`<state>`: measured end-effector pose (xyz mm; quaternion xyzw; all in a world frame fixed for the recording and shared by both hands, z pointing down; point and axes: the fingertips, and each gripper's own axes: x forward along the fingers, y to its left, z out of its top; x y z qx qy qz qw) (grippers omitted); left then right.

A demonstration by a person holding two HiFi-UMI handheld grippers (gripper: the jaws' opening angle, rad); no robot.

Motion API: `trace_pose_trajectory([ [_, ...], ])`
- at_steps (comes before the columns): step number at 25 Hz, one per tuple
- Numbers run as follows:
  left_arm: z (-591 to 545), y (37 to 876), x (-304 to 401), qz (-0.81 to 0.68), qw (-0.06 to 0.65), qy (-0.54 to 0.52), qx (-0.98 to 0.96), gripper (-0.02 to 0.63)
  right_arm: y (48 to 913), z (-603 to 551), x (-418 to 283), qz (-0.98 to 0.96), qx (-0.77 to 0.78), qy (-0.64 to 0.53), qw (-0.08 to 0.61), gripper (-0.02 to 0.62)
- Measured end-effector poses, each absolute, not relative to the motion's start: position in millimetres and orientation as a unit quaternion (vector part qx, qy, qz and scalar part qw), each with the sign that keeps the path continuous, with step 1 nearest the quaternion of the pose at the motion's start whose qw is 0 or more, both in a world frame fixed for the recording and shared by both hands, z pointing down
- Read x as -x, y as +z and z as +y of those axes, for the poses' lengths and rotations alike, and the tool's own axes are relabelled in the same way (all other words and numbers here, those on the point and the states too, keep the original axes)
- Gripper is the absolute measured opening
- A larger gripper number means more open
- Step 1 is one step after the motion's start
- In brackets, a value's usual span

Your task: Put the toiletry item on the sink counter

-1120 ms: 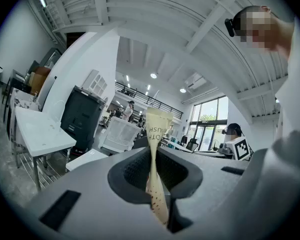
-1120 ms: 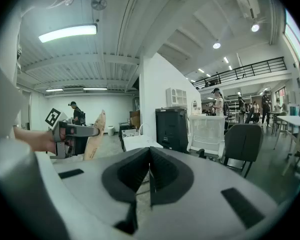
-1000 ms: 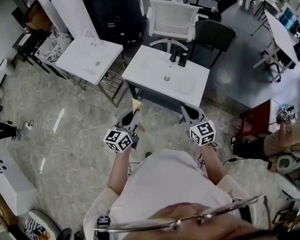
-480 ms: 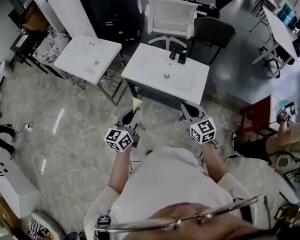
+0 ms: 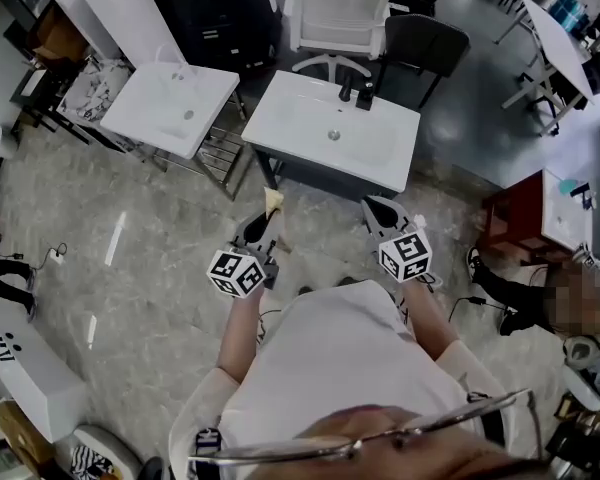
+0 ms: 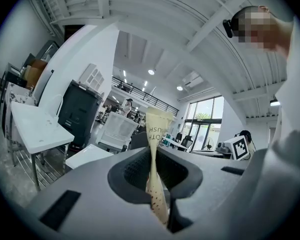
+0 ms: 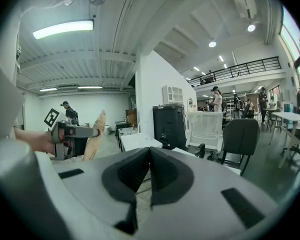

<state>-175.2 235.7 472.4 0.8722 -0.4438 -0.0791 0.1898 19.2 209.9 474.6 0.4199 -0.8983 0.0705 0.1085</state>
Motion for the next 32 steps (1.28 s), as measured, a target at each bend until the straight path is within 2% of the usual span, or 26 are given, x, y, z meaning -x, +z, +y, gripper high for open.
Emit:
trace_pose_trajectory([
  [17, 206.2, 491.2, 169.6, -0.422, 0.208, -0.062, -0.880, 0.029, 497.7, 190.3, -26.0, -0.884, -0.441, 0.095, 0.121, 0.006],
  [32, 85.8, 506.9, 146.8, -0.443, 0.225, -0.049, -0.866, 0.029, 513.9, 44.9, -31.2, -0.900, -0.403, 0.107, 0.126, 0.006],
])
